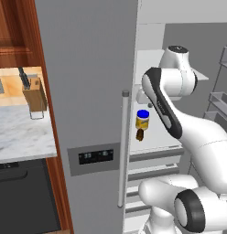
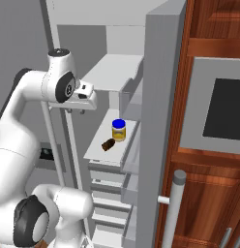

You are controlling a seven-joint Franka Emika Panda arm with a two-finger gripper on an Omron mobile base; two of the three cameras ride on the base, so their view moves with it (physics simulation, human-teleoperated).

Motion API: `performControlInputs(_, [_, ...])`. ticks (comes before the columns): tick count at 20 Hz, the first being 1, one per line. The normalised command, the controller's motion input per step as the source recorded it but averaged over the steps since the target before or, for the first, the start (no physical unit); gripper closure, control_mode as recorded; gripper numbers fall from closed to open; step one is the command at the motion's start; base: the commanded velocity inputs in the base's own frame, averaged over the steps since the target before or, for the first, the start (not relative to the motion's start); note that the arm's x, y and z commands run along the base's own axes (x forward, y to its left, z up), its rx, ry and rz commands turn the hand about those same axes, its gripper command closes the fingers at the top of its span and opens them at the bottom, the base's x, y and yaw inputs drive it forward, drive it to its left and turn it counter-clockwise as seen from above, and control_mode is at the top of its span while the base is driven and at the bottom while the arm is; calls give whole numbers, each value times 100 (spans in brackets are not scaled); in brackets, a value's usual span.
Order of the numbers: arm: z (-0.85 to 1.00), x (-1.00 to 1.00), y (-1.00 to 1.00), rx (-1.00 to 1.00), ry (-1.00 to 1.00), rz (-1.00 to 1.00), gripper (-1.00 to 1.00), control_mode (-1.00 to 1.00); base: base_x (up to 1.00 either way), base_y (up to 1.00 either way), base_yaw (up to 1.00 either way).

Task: Pick sweet potato from the fridge and place it on the plate on the counter.

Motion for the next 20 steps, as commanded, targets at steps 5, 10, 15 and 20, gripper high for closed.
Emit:
performControlInputs(5, [0, -6, -2, 0, 0, 0, -100, -100, 0, 0, 0])
performControlInputs(10, [-15, -23, -18, 0, 0, -1, -100, -100, 0, 0, 0])
performControlInputs(15, [-22, -25, -38, 3, 0, -4, -100, -100, 0, 0, 0])
performControlInputs(20, [-32, -3, -31, 8, 0, -4, -100, -100, 0, 0, 0])
